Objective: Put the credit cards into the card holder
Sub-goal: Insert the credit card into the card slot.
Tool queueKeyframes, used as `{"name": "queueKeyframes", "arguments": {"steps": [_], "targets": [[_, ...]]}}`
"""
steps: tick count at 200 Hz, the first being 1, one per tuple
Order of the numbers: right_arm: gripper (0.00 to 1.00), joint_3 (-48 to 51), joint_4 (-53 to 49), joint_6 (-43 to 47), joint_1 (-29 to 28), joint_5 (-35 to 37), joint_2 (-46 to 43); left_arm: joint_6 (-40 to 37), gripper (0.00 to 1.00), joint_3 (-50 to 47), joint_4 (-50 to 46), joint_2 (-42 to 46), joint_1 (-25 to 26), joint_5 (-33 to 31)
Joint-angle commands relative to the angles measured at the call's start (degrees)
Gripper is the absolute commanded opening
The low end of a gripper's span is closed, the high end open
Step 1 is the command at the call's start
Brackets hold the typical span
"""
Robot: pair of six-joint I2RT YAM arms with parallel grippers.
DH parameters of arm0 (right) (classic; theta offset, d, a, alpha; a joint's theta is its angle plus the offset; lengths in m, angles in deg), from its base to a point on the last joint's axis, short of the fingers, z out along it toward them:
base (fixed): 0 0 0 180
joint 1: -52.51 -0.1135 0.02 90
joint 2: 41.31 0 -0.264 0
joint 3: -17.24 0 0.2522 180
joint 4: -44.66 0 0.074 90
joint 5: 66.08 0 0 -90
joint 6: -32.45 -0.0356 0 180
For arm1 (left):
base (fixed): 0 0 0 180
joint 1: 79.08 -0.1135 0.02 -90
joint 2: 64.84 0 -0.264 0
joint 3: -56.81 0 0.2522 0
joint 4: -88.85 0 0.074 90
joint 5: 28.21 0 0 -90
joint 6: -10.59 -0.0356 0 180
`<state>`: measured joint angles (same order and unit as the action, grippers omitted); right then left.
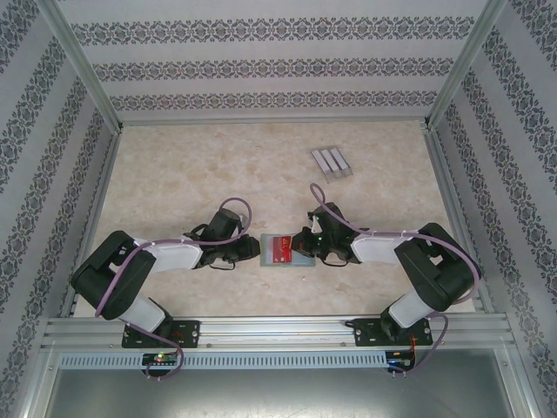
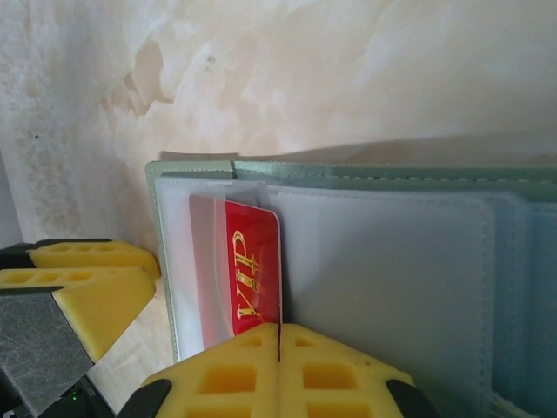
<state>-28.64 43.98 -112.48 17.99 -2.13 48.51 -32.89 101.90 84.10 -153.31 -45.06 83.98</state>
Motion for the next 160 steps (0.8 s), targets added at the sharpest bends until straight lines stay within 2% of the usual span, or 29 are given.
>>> {"name": "queueKeyframes", "arguments": {"steps": [1, 81, 116, 139, 160], "targets": [[0.07, -2.4, 0.9, -1.1, -1.8, 2.9, 2.1, -1.0, 0.25, -0.5, 2.7, -5.7, 2.4, 2.8], [0.11, -5.0, 2.1, -1.9, -5.5, 2.7, 5.4, -1.2, 0.24, -1.0, 2.7, -4.6, 2.5, 2.2], [0.15, -5.8, 3.3, -3.1, -7.5, 4.0, 6.8, -1.7, 0.21, -0.3, 1.4, -4.3, 2.5, 2.0], [0.19, -6.7, 3.5, -3.2, -8.1, 3.7, 7.4, -0.9, 0.21, -1.4, 3.9, -5.1, 2.5, 3.0], [0.20, -6.8, 2.7, -2.8, -8.3, 4.2, 7.3, -1.7, 0.21, -0.5, 1.4, -4.1, 2.5, 1.8]]}}
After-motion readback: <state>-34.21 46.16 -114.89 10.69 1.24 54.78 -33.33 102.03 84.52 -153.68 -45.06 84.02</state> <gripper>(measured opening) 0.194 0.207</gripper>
